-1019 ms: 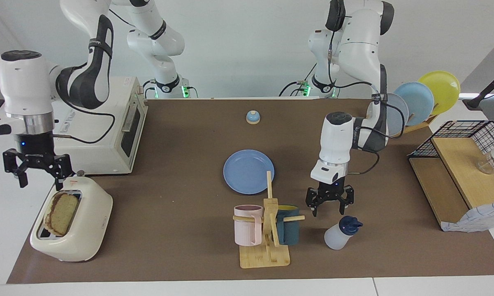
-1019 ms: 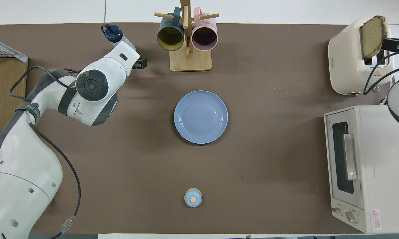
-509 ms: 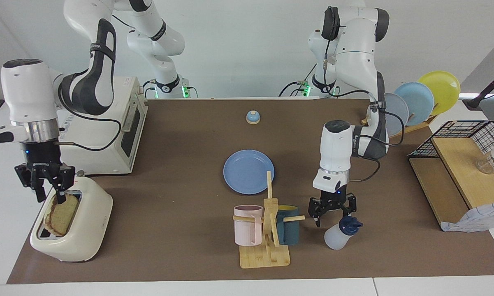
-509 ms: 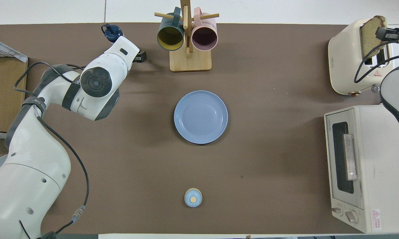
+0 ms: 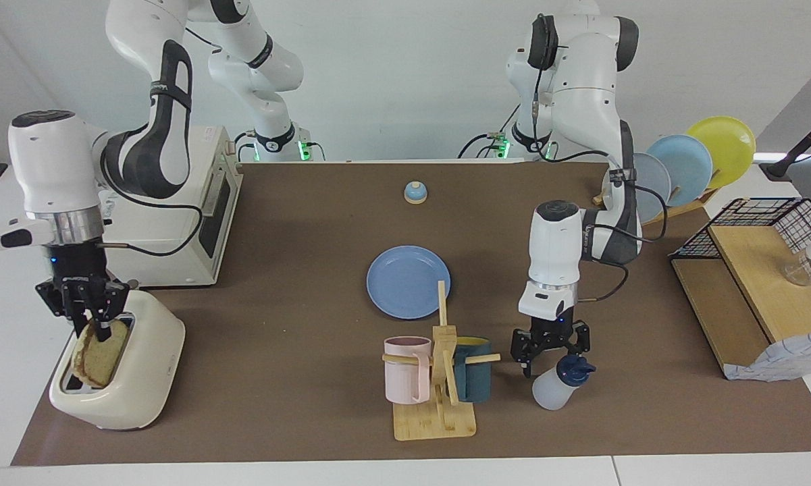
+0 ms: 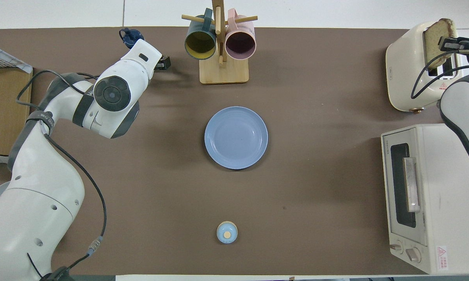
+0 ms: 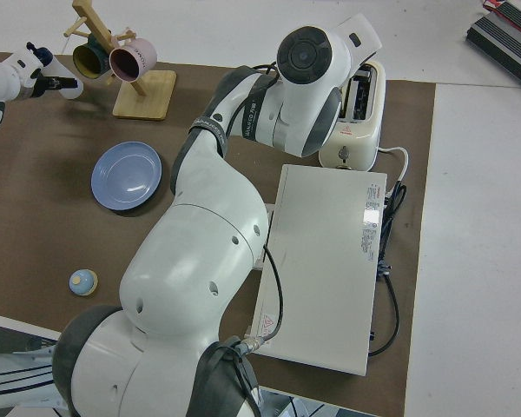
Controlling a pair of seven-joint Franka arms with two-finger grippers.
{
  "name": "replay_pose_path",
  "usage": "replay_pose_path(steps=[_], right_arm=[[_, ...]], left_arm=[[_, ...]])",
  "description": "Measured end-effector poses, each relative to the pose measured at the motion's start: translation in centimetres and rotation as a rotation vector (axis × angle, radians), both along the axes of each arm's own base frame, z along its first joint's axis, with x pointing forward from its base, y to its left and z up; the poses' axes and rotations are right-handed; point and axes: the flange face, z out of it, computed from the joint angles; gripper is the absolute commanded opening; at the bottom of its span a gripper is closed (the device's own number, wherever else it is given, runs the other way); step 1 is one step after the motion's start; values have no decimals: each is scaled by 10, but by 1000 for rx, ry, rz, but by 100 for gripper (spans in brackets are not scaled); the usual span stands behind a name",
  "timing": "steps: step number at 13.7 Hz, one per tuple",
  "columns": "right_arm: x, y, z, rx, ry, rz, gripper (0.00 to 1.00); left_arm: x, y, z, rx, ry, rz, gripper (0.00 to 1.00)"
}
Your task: Put bread on plate and add seasoning
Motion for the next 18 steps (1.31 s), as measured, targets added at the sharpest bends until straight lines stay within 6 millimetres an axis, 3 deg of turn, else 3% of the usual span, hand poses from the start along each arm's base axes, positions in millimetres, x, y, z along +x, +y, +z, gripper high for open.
replay_pose_path(steps=[3,5,7,9,11,15,16,18], right_arm=[[2,-4,12,-29,46,62,0],[6,-3,51,-60,75,143,0],[5,15,93,-49,130,203,0],[2,61,131,-37,174,288,0],[0,115,150,-43,165,369,0],[-6,145,142,-5,243,387,0],[-9,160,140,18,266,400,0],[-17,209,139,78,279,437,0]], left_arm=[[6,9,-3,-8,-15,9,100],[9,12,-2,-9,-22,13,100],[13,13,-2,-11,-28,17,100],[15,12,-9,-14,-25,22,100],[16,10,-13,-31,-40,19,100],[17,10,-11,-43,-49,27,100],[17,10,-11,-44,-49,28,100],[18,11,-10,-44,-50,30,100]])
